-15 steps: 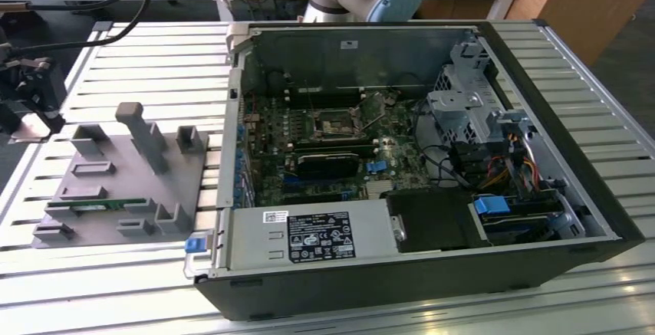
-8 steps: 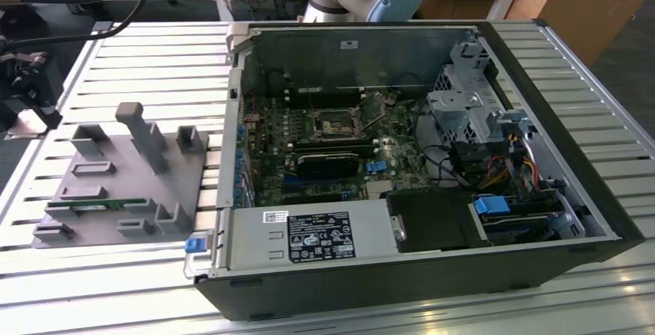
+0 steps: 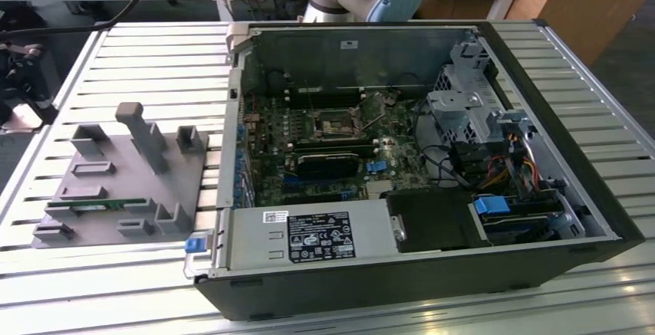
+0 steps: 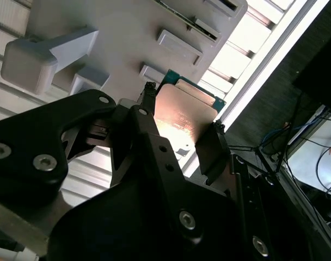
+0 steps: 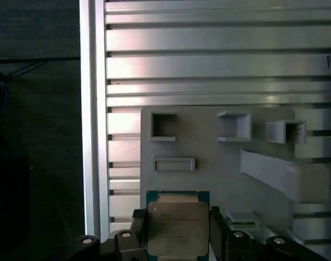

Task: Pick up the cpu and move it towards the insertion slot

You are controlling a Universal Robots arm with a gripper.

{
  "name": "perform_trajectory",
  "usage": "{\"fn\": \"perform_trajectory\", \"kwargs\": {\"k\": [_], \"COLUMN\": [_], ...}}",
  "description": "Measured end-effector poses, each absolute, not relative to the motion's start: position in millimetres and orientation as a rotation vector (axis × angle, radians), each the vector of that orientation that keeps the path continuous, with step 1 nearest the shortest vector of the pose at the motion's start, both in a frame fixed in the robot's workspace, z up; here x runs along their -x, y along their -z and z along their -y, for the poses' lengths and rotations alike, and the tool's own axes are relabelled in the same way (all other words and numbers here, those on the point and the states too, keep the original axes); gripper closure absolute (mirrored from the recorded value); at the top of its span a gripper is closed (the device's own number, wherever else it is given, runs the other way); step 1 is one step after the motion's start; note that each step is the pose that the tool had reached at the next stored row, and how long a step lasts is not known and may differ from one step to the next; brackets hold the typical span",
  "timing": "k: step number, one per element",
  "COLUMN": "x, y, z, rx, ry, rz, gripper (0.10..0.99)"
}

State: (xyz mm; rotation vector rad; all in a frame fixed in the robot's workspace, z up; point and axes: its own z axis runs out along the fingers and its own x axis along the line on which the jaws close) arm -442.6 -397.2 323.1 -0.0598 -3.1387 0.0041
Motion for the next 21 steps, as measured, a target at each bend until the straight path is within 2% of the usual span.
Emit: {"fn": "perform_trajectory", "kwargs": {"k": [21], "x": [442.6], "y": [-354.8], "z": [396.1], "rx": [0.060], "ry": [-0.004], "rz": [3.139], "gripper": [0.545]}}
